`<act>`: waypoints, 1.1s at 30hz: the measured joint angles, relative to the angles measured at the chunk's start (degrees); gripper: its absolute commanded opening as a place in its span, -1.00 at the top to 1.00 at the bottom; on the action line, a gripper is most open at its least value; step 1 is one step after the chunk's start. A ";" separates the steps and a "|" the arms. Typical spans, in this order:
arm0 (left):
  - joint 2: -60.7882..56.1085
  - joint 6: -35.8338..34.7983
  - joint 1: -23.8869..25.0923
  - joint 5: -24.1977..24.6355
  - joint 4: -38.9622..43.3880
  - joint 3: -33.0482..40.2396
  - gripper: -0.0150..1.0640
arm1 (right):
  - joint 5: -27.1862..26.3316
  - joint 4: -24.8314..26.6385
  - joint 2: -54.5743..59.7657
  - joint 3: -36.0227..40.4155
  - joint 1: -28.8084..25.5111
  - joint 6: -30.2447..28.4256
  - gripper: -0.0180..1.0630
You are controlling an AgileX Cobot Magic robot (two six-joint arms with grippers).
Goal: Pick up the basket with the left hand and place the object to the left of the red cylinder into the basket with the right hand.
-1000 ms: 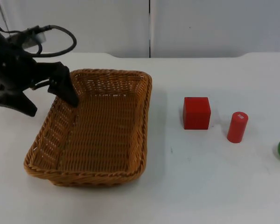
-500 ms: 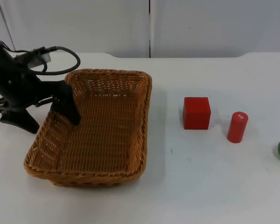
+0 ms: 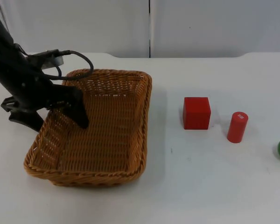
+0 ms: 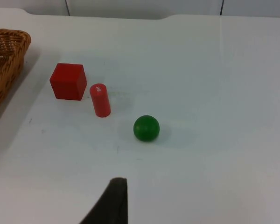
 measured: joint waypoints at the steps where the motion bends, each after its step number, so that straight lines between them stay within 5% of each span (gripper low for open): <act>1: 0.00 0.00 0.00 -0.11 0.24 0.00 -0.96 | 0.00 0.00 0.00 0.00 0.00 0.00 -0.98; 9: 0.00 -0.28 0.00 -0.11 1.20 0.00 -0.40 | 0.00 0.00 0.00 0.00 0.00 0.00 -0.98; 24: 0.00 -2.11 0.00 0.36 1.39 0.00 -0.17 | 0.00 0.00 0.00 0.00 0.00 0.00 -0.98; 33: 0.00 -2.33 0.00 1.39 1.39 0.00 0.53 | 0.00 0.00 0.00 0.00 0.00 0.00 -0.98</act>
